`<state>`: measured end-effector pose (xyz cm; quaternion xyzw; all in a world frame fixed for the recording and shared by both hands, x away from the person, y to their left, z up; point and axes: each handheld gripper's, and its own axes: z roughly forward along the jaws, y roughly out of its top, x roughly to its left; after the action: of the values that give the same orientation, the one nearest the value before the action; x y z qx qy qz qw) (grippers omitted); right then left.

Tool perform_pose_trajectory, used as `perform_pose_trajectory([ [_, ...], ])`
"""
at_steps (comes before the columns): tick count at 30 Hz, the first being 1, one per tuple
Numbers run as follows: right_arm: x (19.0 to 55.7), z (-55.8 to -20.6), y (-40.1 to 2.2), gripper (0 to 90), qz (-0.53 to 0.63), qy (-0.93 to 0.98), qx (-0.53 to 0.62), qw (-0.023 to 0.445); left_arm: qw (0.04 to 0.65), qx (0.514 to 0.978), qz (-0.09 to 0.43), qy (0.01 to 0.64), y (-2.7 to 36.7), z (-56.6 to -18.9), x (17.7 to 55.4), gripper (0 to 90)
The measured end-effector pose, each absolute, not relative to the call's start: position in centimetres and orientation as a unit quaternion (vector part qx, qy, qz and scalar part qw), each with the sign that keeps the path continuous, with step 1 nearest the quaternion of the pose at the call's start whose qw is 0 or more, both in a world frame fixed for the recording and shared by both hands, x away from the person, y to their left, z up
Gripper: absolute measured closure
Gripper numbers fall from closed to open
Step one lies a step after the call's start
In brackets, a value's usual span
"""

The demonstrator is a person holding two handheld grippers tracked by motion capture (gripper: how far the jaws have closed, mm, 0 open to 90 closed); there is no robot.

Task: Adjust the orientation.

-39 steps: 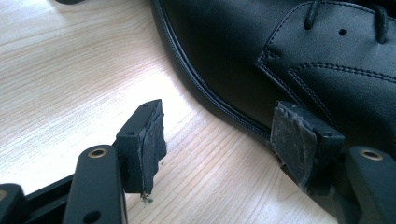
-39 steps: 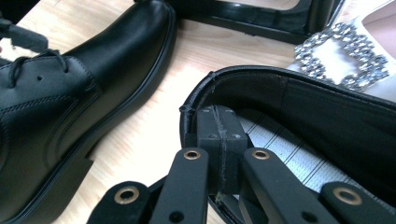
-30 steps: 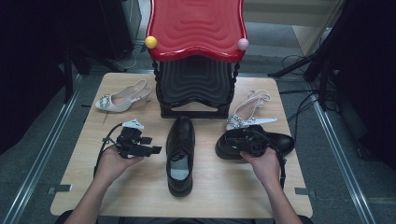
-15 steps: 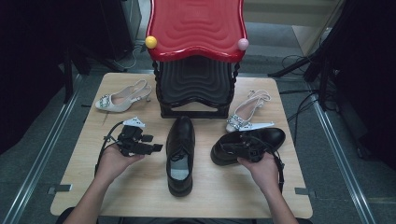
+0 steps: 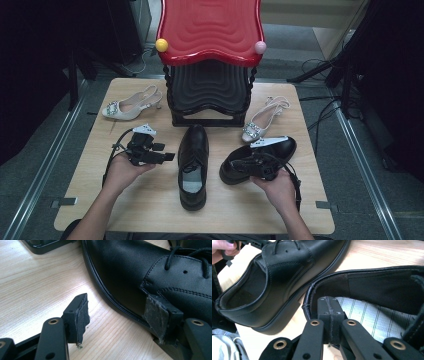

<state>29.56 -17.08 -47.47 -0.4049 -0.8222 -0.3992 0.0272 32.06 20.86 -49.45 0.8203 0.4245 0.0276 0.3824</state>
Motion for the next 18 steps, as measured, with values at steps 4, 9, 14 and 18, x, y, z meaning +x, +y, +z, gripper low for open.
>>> perform_pose_trajectory([
  [4, 29.0, -47.5, -16.9, 90.0, -0.401, -0.824, -0.398, 0.034, 0.381, 0.821, 0.026, 0.425, 20.8, -49.5, 32.1, 35.8],
  [9, 28.2, -47.6, -16.5, 90.0, -0.4, -0.83, -0.387, 0.042, 0.38, 0.821, 0.027, 0.425, 20.9, -49.5, 32.1, 35.8],
  [14, 27.5, -47.6, -16.1, 90.0, -0.399, -0.836, -0.374, 0.046, 0.377, 0.822, 0.028, 0.426, 20.8, -49.5, 32.1, 35.8],
  [18, 26.6, -47.6, -15.6, 90.0, -0.399, -0.838, -0.367, 0.058, 0.376, 0.823, 0.027, 0.425, 20.8, -49.6, 32.1, 35.8],
])
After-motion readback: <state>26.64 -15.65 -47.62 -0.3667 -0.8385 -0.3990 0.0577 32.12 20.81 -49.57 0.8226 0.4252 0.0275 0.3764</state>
